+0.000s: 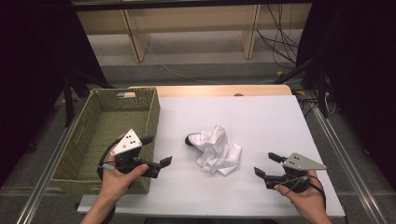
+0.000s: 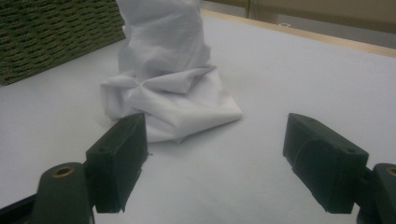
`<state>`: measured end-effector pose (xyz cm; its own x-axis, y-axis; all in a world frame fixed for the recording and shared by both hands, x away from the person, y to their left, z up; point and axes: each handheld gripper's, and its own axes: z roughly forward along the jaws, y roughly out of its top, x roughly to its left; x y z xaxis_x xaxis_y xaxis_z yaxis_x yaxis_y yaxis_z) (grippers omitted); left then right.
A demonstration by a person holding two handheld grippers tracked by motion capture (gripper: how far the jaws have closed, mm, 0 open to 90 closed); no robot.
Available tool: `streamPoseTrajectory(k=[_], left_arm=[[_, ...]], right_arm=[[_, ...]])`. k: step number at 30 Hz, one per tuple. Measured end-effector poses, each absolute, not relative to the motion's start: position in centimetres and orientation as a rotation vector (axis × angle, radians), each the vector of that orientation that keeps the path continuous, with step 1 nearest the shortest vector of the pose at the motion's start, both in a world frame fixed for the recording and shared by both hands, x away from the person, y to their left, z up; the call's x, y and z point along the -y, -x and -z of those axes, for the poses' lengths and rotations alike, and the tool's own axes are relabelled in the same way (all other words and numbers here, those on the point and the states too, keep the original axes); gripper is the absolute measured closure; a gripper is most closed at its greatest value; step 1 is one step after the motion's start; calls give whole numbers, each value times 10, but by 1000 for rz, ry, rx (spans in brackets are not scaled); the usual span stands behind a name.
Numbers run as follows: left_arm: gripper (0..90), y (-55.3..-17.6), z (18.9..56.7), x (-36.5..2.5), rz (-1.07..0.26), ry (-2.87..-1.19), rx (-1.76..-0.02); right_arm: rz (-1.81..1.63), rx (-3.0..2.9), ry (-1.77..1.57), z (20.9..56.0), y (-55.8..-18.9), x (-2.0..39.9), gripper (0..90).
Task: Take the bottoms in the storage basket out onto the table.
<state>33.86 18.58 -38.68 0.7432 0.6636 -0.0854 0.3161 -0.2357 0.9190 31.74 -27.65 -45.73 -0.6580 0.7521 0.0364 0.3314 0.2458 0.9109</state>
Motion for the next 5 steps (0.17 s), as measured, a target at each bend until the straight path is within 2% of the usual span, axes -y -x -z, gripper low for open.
streamPoseTrajectory(k=[5], left_arm=[[0, -338, 386, -185, -392, -1837, -758]], right_arm=[[-1388, -2116, -989, 457, -317, 277, 231]])
